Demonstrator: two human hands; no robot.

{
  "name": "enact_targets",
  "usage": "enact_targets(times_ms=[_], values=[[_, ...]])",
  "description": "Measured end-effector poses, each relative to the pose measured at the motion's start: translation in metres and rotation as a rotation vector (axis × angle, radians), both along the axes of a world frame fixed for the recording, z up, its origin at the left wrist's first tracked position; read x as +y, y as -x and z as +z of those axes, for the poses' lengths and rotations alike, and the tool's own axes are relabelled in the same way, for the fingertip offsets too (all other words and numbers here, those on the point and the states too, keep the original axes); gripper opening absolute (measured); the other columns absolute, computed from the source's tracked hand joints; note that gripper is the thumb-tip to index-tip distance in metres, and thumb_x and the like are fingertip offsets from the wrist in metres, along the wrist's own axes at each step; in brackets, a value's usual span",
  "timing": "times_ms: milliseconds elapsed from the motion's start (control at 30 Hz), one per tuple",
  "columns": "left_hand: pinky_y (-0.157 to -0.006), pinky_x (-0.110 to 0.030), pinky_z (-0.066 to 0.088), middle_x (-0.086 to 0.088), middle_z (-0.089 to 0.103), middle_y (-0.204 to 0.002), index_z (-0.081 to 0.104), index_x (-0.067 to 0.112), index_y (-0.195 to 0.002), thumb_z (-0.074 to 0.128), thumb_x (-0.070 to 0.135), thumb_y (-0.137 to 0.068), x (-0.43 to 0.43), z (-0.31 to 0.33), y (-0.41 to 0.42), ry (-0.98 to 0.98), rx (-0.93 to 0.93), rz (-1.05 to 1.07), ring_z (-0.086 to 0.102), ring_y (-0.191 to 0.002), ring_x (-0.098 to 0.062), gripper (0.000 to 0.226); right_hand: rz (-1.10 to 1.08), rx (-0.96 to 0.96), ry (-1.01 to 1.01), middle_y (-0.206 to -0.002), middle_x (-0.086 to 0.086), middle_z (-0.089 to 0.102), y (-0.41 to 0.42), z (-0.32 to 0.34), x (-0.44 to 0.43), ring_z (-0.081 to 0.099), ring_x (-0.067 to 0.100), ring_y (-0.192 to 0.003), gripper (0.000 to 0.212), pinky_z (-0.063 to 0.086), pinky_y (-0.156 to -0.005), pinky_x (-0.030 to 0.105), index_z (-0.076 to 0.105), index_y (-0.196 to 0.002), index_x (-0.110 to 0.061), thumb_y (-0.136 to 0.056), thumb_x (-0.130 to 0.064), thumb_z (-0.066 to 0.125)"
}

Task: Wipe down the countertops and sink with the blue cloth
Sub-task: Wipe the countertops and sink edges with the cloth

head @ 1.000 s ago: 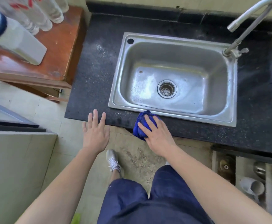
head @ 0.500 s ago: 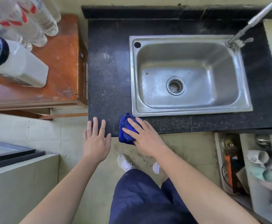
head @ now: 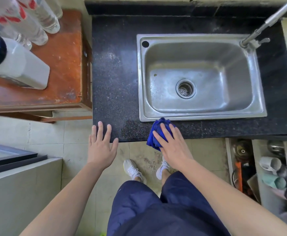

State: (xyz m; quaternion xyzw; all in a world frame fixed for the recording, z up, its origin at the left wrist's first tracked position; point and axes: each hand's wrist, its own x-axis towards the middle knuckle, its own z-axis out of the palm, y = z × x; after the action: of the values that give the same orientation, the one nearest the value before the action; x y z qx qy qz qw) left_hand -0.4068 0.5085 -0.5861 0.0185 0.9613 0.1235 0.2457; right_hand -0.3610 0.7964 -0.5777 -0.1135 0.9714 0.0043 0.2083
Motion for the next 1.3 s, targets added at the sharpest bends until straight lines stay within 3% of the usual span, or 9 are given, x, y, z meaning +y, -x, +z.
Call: enact_targets(times_ms=[133, 267, 367, 467, 733, 867, 967, 1167, 1300], values=[[-0.121, -0.048, 0.005, 0.003, -0.008, -0.166, 0.01, 0.029, -0.157, 0.016, 0.054, -0.101, -0.023, 0.008, -0.008, 0.04, -0.037, -0.038, -0.01, -0.152, -0.019, 0.062, 0.134, -0.039, 0.104, -0.161, 0.015, 0.029, 0.026, -0.007, -0.07, 0.027, 0.046, -0.145, 0.069, 0.021, -0.12, 0.055, 0.038, -0.153, -0.024, -0.089, -0.031, 0.064], [-0.12, -0.051, 0.011, -0.003, -0.001, -0.166, 0.008, 0.029, -0.158, 0.004, 0.054, -0.097, -0.053, 0.016, -0.034, 0.11, -0.098, 0.011, -0.002, -0.153, -0.025, 0.066, 0.175, -0.041, 0.235, -0.167, 0.012, 0.009, 0.058, -0.008, -0.139, 0.004, 0.042, -0.152, 0.065, -0.002, -0.123, 0.051, 0.026, -0.158, -0.027, -0.098, -0.037, 0.05], [-0.12, -0.048, 0.008, -0.004, -0.007, -0.166, 0.002, 0.029, -0.158, 0.012, 0.051, -0.102, -0.07, 0.019, -0.046, 0.169, -0.144, -0.002, -0.007, -0.152, -0.026, 0.061, 0.23, -0.047, 0.234, -0.168, 0.01, -0.002, 0.081, -0.007, -0.17, -0.008, 0.039, -0.152, 0.063, -0.006, -0.124, 0.051, 0.017, -0.159, -0.029, -0.102, -0.042, 0.039], [-0.121, -0.048, 0.008, -0.005, -0.008, -0.166, 0.002, 0.027, -0.158, 0.02, 0.048, -0.103, -0.077, 0.019, -0.046, 0.174, -0.135, 0.001, -0.008, -0.152, -0.025, 0.061, 0.279, -0.042, 0.214, -0.168, 0.008, -0.005, 0.089, -0.008, -0.171, -0.01, 0.036, -0.153, 0.062, -0.005, -0.124, 0.05, 0.013, -0.159, -0.032, -0.103, -0.047, 0.035], [-0.119, -0.044, 0.012, -0.006, 0.0, -0.166, 0.004, 0.021, -0.158, 0.03, 0.042, -0.103, -0.06, 0.007, -0.032, 0.008, -0.089, 0.052, -0.002, -0.152, -0.025, 0.064, 0.262, -0.007, 0.095, -0.167, 0.008, 0.014, 0.051, -0.008, -0.075, 0.006, 0.038, -0.153, 0.063, 0.009, -0.123, 0.051, 0.028, -0.156, -0.034, -0.096, -0.051, 0.025], [-0.118, -0.047, 0.016, -0.01, 0.003, -0.166, 0.007, 0.026, -0.158, 0.014, 0.053, -0.094, -0.074, 0.003, -0.042, -0.005, -0.092, 0.061, 0.002, -0.152, -0.029, 0.07, 0.231, -0.009, 0.086, -0.167, 0.013, 0.011, 0.054, -0.01, -0.103, 0.001, 0.042, -0.152, 0.062, 0.004, -0.124, 0.052, 0.026, -0.157, -0.032, -0.099, -0.045, 0.041], [-0.118, -0.047, 0.016, -0.009, 0.0, -0.166, 0.01, 0.025, -0.158, 0.004, 0.057, -0.088, -0.089, 0.004, -0.049, 0.023, -0.1, 0.062, 0.0, -0.152, -0.029, 0.077, 0.289, -0.016, 0.121, -0.167, 0.014, 0.003, 0.07, -0.011, -0.147, -0.005, 0.042, -0.152, 0.062, 0.0, -0.125, 0.051, 0.02, -0.158, -0.032, -0.101, -0.047, 0.039], [-0.119, -0.048, 0.015, -0.01, 0.0, -0.166, 0.013, 0.021, -0.158, 0.018, 0.05, -0.099, -0.108, 0.015, -0.05, 0.059, -0.088, 0.098, 0.0, -0.152, -0.029, 0.066, 0.382, 0.015, 0.104, -0.168, 0.012, 0.002, 0.118, -0.013, -0.234, -0.008, 0.041, -0.152, 0.058, 0.0, -0.123, 0.053, 0.028, -0.156, -0.03, -0.101, -0.05, 0.035], [-0.118, -0.047, 0.014, -0.012, 0.001, -0.165, 0.012, 0.019, -0.158, 0.033, 0.044, -0.103, -0.106, 0.015, -0.033, 0.05, -0.066, 0.058, 0.0, -0.152, -0.03, 0.064, 0.399, 0.029, 0.111, -0.168, 0.007, 0.001, 0.121, -0.009, -0.213, -0.005, 0.035, -0.154, 0.06, 0.001, -0.125, 0.05, 0.022, -0.158, -0.032, -0.103, -0.053, 0.032]])
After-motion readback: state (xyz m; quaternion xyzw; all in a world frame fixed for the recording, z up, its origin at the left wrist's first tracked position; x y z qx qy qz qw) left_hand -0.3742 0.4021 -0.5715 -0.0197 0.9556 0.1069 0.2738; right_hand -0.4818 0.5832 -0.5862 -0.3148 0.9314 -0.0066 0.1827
